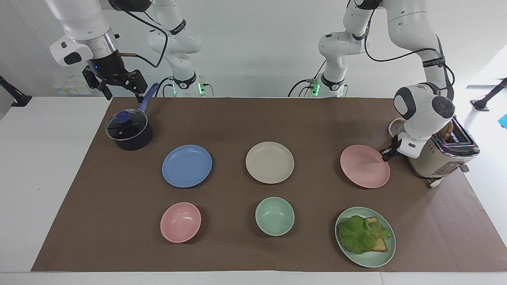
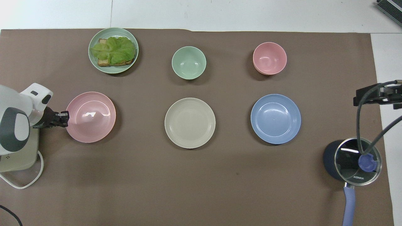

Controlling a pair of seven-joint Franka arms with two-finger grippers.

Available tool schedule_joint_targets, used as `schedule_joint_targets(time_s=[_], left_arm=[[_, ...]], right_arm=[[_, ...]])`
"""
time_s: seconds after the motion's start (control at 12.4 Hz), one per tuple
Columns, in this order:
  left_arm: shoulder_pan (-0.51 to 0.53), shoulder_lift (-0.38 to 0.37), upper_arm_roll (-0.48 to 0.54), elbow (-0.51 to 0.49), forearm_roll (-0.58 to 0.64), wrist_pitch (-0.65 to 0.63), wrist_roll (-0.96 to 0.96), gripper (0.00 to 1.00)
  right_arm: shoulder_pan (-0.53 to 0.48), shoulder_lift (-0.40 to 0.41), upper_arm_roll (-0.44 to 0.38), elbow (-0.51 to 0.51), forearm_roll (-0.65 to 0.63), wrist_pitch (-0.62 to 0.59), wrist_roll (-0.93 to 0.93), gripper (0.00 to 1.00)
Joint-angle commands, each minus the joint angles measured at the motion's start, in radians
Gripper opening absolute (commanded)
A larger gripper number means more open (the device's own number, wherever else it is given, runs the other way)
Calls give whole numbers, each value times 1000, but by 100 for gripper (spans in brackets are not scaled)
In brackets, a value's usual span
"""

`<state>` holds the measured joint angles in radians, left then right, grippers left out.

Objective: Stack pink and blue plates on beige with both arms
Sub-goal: 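Slide the pink plate with the left gripper onto the beige plate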

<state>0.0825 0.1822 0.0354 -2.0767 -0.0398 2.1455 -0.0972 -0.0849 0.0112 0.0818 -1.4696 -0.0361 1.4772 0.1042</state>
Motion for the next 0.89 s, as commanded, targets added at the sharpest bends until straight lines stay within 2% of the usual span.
schedule_joint_targets(time_s=[0.0, 0.16, 0.32, 0.56, 0.8], left_arm=[[-12, -20, 3, 120, -38, -186, -10, 0], [-12, -23, -2, 217, -106, -310, -16, 0], [-35, -46, -44, 242, -115, -360, -105, 0], [-197, -53, -74, 236, -115, -339, -362, 0], [-332, -61, -77, 225, -193, -273, -563, 0]], right_arm=[[-12, -19, 6, -25, -4, 11, 6, 100], [-10, -19, 6, -25, -4, 11, 6, 100], [-12, -19, 6, -25, -4, 11, 6, 100], [-12, -19, 6, -26, -4, 11, 6, 100], [-10, -20, 6, -26, -4, 11, 6, 100]])
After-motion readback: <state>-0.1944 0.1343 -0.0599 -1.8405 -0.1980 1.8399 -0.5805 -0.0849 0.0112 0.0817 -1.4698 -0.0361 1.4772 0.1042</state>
